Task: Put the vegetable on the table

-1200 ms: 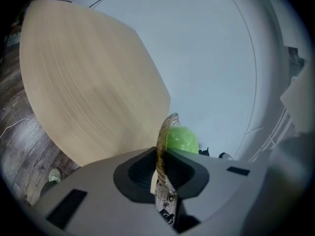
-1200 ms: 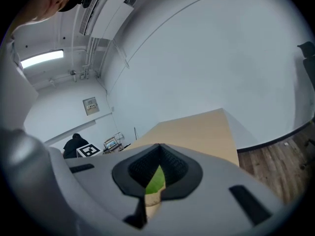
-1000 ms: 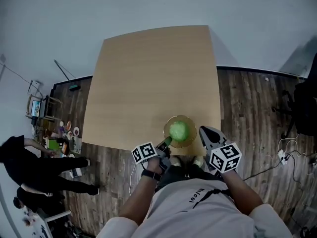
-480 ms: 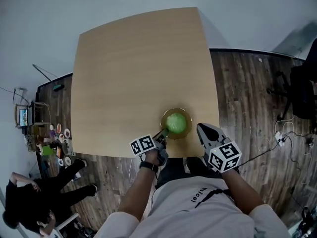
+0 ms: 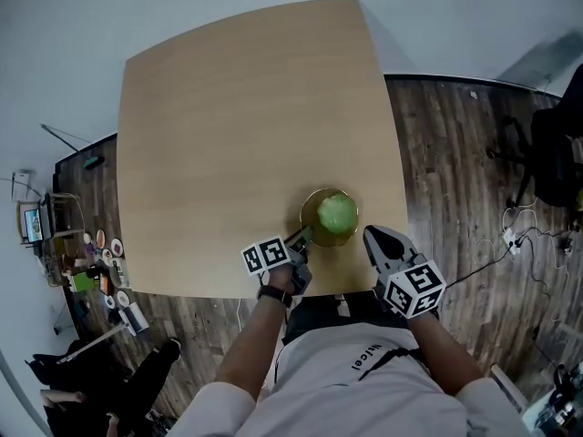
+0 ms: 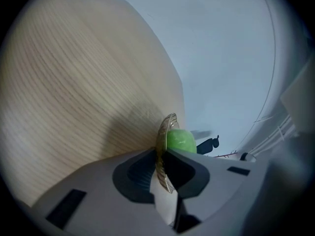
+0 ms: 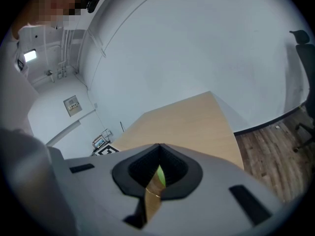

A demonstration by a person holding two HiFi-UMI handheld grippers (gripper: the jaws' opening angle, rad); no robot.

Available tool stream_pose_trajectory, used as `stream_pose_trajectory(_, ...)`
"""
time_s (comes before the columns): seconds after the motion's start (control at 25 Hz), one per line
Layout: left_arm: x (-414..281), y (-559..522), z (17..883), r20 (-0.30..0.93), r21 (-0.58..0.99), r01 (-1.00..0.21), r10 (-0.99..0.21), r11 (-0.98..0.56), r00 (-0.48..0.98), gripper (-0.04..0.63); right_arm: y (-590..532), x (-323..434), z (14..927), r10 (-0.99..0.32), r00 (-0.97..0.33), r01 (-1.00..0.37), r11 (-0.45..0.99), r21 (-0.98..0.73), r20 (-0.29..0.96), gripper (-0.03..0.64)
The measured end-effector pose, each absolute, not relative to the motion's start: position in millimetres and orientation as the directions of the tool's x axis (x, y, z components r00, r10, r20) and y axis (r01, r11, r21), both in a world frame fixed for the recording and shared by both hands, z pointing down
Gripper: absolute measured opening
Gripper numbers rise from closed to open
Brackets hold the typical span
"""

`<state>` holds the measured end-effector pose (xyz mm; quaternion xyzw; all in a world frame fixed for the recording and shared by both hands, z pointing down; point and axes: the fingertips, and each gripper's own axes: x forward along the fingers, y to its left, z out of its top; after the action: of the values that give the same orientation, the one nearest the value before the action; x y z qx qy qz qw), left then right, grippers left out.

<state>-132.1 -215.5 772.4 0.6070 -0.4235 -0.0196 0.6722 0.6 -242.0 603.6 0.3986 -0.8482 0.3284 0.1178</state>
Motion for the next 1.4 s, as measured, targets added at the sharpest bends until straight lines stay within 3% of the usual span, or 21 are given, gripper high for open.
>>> stream_pose_trajectory(0.24, -134.2, -226.8, 775.2, 0.542, 0.836, -0.486, -0.522, 0.254, 0.658, 0.057, -249.0, -2.0, 608.7, -0.59, -0.654, -0.755, 0.46, -0.468, 0.474, 0.014)
stream_pose_trajectory(0.44, -141.5, -226.7, 781.2, 0.585, 0.806, -0.524, -0.508, 0.276, 0.632, 0.13, -250.9, -8.1, 611.0, -0.58, -0.665, -0.745, 0.471, -0.472, 0.471, 0.014)
stream_pose_trajectory(0.84, -163.8, -220.8, 757.5, 0.629, 0.752, -0.611, -0.546, 0.248, 0.553, 0.13, -244.5, -10.4, 605.5, -0.567, -0.684, -0.728, 0.5, -0.469, 0.458, 0.014)
stream_pose_trajectory(1.08, -145.0, -230.2, 697.2, 0.577, 0.739, -0.665, -0.615, 0.112, 0.538, 0.126, -240.3, -9.5, 589.1, -0.563, -0.701, -0.713, 0.529, -0.46, 0.438, 0.014)
stream_pose_trajectory(1.4, -127.2, -237.0, 604.9, 0.468, 0.713, -0.7, -0.714, -0.044, 0.521, 0.054, -238.1, -17.1, 557.3, -0.565, -0.727, -0.686, 0.58, -0.439, 0.39, 0.014)
